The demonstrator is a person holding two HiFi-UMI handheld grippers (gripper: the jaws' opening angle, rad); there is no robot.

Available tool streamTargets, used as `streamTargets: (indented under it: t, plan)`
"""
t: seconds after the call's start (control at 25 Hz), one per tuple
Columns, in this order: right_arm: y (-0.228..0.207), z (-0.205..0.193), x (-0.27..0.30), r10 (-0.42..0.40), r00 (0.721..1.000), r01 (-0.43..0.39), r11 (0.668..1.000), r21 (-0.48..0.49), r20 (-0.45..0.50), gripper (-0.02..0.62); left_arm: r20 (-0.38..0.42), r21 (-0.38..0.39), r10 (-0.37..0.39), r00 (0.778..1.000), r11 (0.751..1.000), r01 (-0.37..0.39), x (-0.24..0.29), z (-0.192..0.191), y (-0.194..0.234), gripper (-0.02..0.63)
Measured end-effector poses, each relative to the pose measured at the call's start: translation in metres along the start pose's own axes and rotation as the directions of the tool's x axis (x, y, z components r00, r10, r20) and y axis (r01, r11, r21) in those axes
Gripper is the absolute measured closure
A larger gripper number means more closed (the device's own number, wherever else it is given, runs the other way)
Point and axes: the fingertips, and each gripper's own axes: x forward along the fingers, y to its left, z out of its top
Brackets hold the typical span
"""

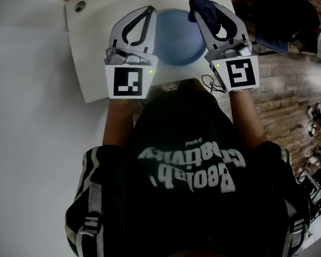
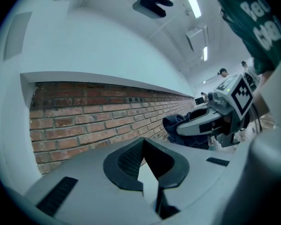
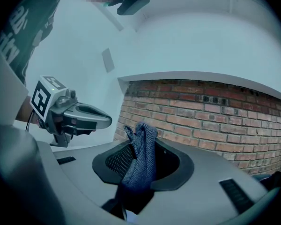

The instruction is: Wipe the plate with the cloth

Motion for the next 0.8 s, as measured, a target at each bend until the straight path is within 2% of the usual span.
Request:
streamTargets:
  t: [0.4, 0.6, 0.8]
  plan:
    - [-0.006, -0.035, 0.023, 0.148, 0.989, -0.147, 0.987, 0.067, -0.007, 0.489, -0.089, -0.026, 0.078, 0.993, 0.996, -0.081, 0.019, -0.020, -0.003, 0.603]
    - [-0.007, -0.048, 0.032, 0.213, 0.977, -0.214, 0.973, 0.092, 0.016, 0.489, -0.122, 0.018, 0.122, 0.985, 0.993, -0.120, 0.026, -0.024, -0.010, 0.603]
    - [-0.003, -0.052, 0.035, 0.262, 0.965, -0.264, 0.958, 0.113, 0.031, 0.489, -0.130, 0.011, 0.170, 0.977, 0.985, -0.170, 0.023, -0.023, -0.012, 0.603]
